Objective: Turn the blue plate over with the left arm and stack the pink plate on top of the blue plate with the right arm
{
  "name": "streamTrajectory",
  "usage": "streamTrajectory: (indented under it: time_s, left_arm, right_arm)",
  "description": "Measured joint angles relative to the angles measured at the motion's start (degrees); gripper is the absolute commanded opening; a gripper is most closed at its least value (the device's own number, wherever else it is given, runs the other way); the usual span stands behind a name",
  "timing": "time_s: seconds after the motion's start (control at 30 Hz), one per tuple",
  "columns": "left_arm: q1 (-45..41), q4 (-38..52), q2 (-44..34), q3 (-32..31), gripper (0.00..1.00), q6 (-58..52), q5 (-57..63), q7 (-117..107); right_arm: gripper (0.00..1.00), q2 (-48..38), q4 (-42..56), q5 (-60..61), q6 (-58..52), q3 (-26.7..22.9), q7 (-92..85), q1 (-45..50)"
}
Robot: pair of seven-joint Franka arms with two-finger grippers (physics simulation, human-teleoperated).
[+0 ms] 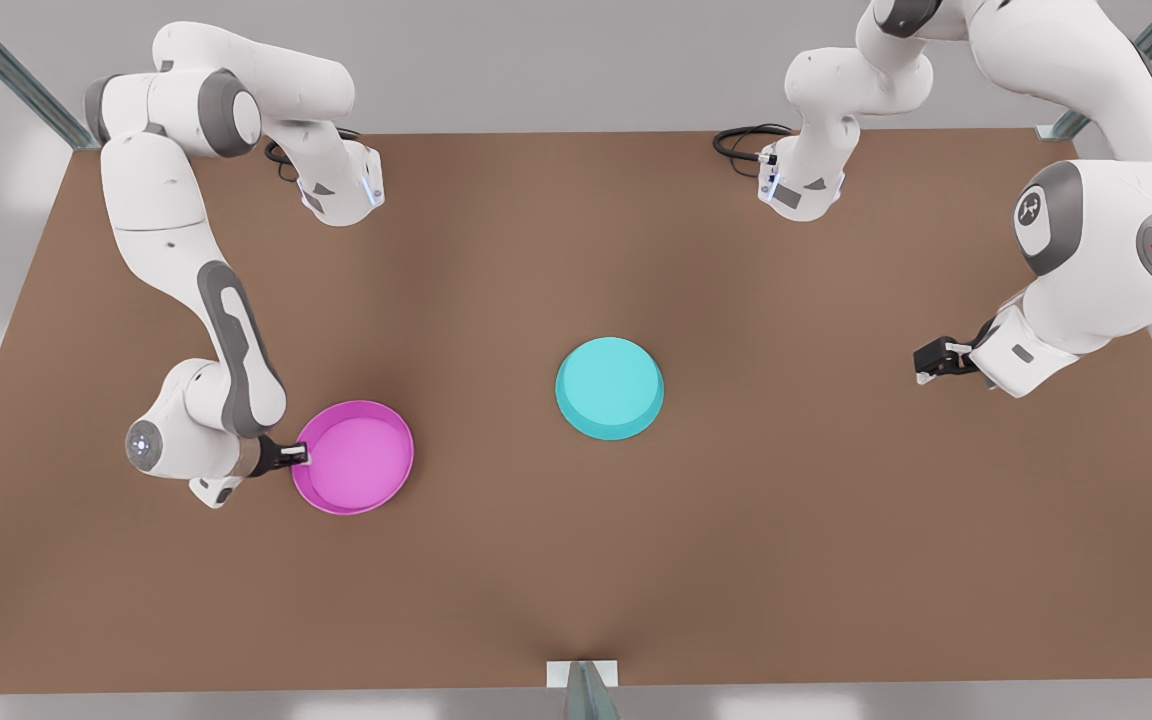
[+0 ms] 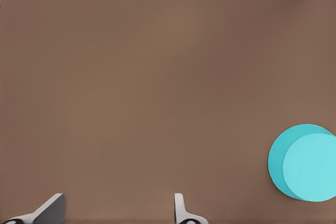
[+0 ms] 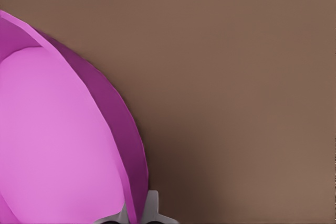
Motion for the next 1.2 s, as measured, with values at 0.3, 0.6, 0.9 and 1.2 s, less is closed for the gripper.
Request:
streamTrajectory:
  time_s: [0.3,0.6,0.9,1.2]
  left_arm:
    - [0.0,0.0,0.1,0.0,1.0,0.0,0.1,-0.1]
    - [0.0,0.0,0.1,0.0,1.0,0.0,0.1,-0.2]
    - [0.0,0.0,0.3,0.0,1.0,0.0,0.1,-0.2]
    - [0.0,0.0,0.4,-0.1,1.0,0.0,0.1,-0.3]
  right_arm:
    - [0.21,-1.3,0.1,0.2,-1.3,0.1,0.0,-0.2]
    - [0.21,-3.8,6.1,2.8,-12.4,3.0,1.7,8.1]
    - [0.21,-1.6,15.7,3.3,-12.1,3.0,20.5,27.9]
    - [0.21,4.1,20.8,3.5,-7.6,3.1,36.3,38.9]
